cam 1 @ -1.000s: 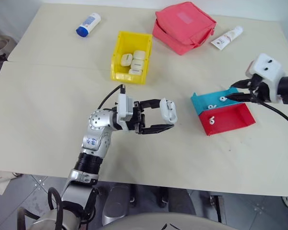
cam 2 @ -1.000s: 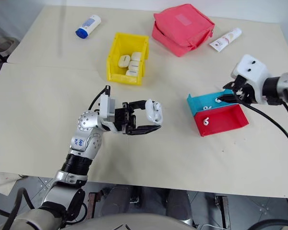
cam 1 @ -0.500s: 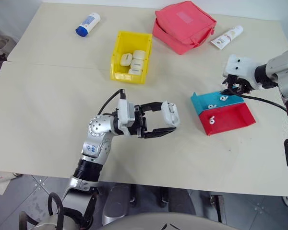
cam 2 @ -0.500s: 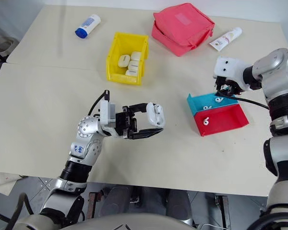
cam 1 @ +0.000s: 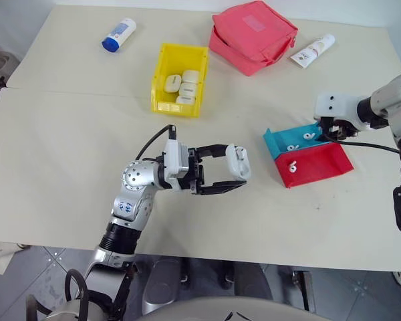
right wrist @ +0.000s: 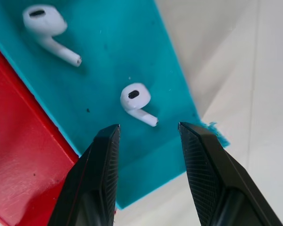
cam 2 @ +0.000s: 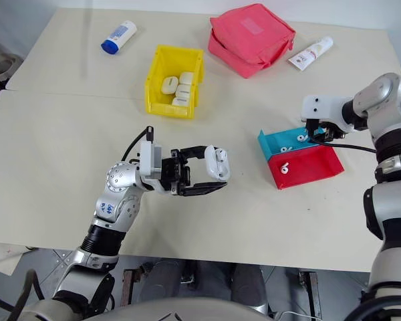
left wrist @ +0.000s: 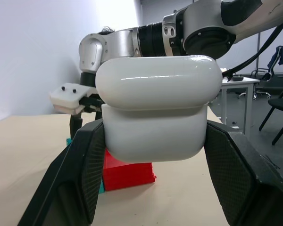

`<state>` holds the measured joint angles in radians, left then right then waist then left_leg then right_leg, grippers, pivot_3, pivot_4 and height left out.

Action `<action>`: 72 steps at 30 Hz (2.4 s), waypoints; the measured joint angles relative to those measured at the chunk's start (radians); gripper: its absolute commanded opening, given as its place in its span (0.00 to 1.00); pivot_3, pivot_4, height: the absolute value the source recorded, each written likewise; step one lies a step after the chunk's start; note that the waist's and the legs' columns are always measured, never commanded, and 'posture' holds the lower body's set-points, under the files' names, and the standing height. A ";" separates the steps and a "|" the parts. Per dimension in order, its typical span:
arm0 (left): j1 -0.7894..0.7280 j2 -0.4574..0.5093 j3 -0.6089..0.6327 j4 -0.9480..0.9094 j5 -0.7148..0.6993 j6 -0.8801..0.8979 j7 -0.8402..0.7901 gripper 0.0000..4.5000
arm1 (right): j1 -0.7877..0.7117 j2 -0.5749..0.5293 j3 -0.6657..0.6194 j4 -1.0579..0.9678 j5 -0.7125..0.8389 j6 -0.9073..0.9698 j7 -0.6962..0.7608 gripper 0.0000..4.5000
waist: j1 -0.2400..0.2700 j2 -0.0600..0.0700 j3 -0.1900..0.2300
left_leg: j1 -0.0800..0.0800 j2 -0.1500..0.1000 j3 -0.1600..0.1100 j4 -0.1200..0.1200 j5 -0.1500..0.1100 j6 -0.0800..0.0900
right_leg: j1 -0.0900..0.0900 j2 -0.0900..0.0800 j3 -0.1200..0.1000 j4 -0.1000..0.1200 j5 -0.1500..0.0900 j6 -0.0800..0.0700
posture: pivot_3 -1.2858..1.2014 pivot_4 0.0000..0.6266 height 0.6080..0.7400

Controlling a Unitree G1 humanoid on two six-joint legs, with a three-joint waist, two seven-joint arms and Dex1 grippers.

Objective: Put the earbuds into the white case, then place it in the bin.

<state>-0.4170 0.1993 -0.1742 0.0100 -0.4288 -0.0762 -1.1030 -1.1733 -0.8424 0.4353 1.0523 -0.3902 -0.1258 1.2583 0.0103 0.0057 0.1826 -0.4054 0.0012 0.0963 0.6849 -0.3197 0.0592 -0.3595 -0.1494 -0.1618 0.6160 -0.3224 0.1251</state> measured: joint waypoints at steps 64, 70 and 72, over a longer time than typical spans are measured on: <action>0.030 0.022 -0.001 -0.041 0.001 0.018 0.048 0.62 | -0.023 0.111 -0.045 -0.024 -0.025 0.333 0.016 0.45 | -0.012 0.002 0.001 | 0.000 0.000 -0.001 -0.001 0.000 0.000 | 0.000 0.000 0.001 0.001 0.000 0.000 | 0.52 0.24 1.00; 0.030 0.023 -0.001 -0.041 0.001 0.017 0.049 0.62 | -0.024 0.111 -0.042 -0.023 -0.036 0.343 0.017 0.32 | -0.012 0.002 0.001 | 0.000 0.000 -0.001 -0.001 0.000 0.000 | 0.000 0.000 0.001 0.001 0.000 0.000 | 0.52 0.24 1.00; 0.030 0.023 -0.001 -0.041 0.001 0.017 0.049 0.62 | -0.024 0.111 -0.039 -0.022 -0.042 0.343 0.017 0.17 | -0.012 0.002 0.001 | 0.000 0.000 -0.001 -0.001 0.000 0.000 | 0.000 0.000 0.001 0.001 0.000 0.000 | 0.52 0.24 1.00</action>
<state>-0.3872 0.2222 -0.1751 -0.0311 -0.4281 -0.0587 -1.0541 -1.1976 -0.7314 0.3963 1.0305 -0.4327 0.2171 1.2756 -0.0020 0.0080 0.1832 -0.4049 0.0009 0.0953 0.6844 -0.3195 0.0588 -0.3594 -0.1494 -0.1607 0.6175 -0.3224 0.1251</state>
